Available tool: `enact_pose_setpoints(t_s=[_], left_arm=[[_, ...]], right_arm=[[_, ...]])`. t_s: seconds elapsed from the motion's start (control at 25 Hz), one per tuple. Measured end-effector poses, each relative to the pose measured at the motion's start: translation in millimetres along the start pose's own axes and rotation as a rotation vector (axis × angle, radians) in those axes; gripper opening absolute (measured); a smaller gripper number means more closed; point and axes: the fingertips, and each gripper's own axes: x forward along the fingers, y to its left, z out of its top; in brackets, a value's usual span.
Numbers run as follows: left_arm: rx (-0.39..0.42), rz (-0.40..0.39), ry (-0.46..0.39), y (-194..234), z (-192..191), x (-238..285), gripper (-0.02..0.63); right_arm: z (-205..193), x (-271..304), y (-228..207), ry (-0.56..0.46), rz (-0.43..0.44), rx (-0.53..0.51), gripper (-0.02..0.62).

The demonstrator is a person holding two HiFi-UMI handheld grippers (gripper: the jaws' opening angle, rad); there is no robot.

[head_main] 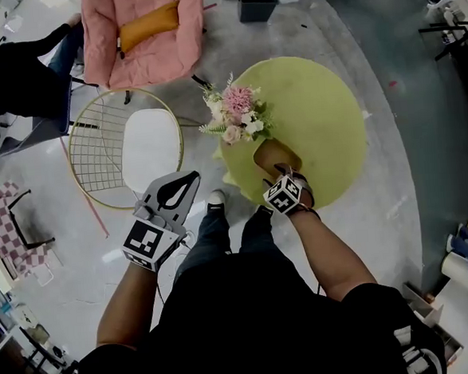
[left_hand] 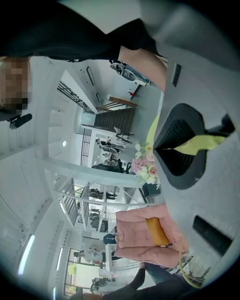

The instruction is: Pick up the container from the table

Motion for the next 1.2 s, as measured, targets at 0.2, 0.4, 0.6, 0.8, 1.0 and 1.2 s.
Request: enact_pose_setpoints(t_s=[0.2, 0.4, 0.6, 0.8, 1.0, 1.2], left_arm=[[0.000, -0.004, 0.016, -3, -2, 3, 0.017], [-0.005, -0.012, 0.021, -4, -6, 6, 0.017], [0.001, -0.019, 0.025, -7, -9, 6, 0.017], [0.030, -0.033, 0.027, -8, -15, 6, 0.017], [-0.004, -0.013, 0.027, -8, -10, 4, 0.017], [0.052, -0.038, 0.024, -9, -16, 6, 0.017]], right_arm=[[0, 0, -3, -0.005, -0.017, 0.000, 0.215], [-3, 6, -1, 0.018, -0.013, -0.018, 0.189], [-3, 9, -1, 0.035, -0.002, -0.025, 0.144], [-2, 11, 0, 0.029, 0.012, -0.027, 0.132], [-4, 14, 1, 0.037, 0.016, -0.025, 0.098], [-6, 13, 1, 0.035, 0.020, -0.023, 0.089]])
